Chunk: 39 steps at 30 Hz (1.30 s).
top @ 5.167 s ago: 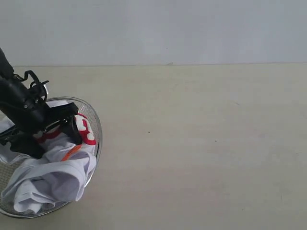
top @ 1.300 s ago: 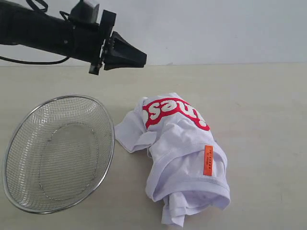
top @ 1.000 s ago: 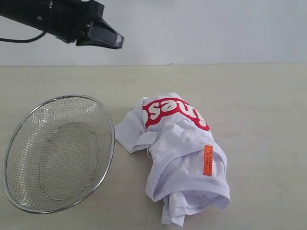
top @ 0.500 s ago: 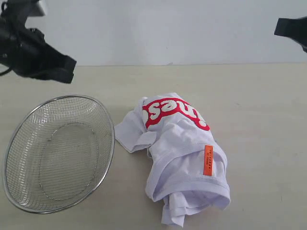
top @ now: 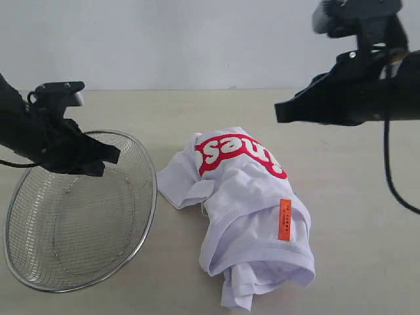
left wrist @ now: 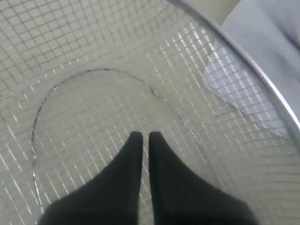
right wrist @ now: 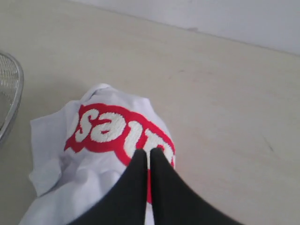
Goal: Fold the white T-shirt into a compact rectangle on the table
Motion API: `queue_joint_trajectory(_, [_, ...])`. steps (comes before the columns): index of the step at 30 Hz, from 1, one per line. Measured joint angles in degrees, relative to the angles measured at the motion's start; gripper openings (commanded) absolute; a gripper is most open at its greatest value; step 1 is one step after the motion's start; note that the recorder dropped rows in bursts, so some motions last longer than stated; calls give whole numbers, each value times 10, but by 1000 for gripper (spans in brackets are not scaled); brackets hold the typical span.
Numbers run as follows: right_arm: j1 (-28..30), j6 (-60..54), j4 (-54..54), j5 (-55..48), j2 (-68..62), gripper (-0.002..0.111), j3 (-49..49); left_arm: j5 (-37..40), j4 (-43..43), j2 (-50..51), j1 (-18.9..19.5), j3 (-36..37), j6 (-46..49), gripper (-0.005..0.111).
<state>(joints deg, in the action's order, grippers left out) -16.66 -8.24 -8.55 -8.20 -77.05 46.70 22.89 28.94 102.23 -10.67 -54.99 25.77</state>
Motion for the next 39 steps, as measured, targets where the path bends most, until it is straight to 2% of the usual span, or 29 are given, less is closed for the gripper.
queue_joint_trajectory(8, [-16,-17,0,-5,-48,0,6,-43,-14,91,1,-61,-4,5])
queue_joint_trajectory(16, [-16,-53,0,-24,-49,0,6,-37,-113,165,29,-151,-63,5])
queue_joint_trajectory(24, [-22,-62,0,-48,-68,0,6,-1,-193,233,64,-305,-87,5])
queue_joint_trajectory(33, [-66,-81,-1,-64,-103,0,6,78,-277,341,93,-498,-108,5])
queue_joint_trajectory(39, [-67,-122,-1,-121,-103,1,6,115,-314,383,111,-591,-132,5])
